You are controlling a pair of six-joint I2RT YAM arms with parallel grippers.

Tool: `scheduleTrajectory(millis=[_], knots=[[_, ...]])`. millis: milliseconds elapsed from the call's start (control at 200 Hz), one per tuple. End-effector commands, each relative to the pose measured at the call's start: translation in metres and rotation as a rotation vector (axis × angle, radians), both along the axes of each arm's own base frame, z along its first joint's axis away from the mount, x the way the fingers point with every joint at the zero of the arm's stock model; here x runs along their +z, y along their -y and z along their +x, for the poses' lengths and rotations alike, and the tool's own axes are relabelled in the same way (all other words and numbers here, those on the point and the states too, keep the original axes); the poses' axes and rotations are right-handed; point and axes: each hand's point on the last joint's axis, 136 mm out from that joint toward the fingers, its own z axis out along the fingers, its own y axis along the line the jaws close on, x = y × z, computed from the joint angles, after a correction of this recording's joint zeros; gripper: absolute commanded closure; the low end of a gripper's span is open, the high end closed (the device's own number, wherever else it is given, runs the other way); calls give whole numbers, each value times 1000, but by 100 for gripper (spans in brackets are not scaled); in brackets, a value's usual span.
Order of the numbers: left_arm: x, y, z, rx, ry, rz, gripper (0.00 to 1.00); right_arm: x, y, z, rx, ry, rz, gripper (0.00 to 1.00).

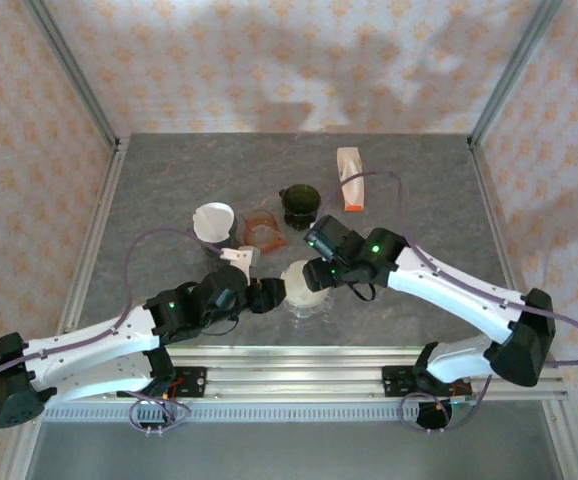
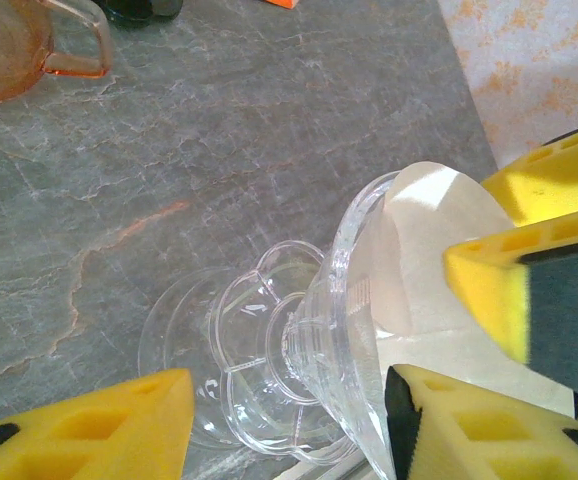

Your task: Place the coffee filter in the dripper

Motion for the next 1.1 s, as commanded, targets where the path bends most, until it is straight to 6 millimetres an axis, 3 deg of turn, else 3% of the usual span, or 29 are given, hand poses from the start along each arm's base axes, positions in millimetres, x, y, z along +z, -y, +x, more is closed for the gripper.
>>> scheduleTrajectory(millis=[0, 370, 721, 1096], knots=[[-1, -1, 0, 10, 4, -1, 45, 16, 10, -3, -43, 25, 29, 38], [-2, -2, 1, 14, 4, 0, 45, 14, 29, -21, -72, 9, 50, 39], [-4, -3, 0, 17, 4, 5, 45, 4, 33, -27, -80, -14, 43, 43], [-1, -3, 0, 16, 8, -3, 44, 24, 22, -19, -66, 27, 99, 40]])
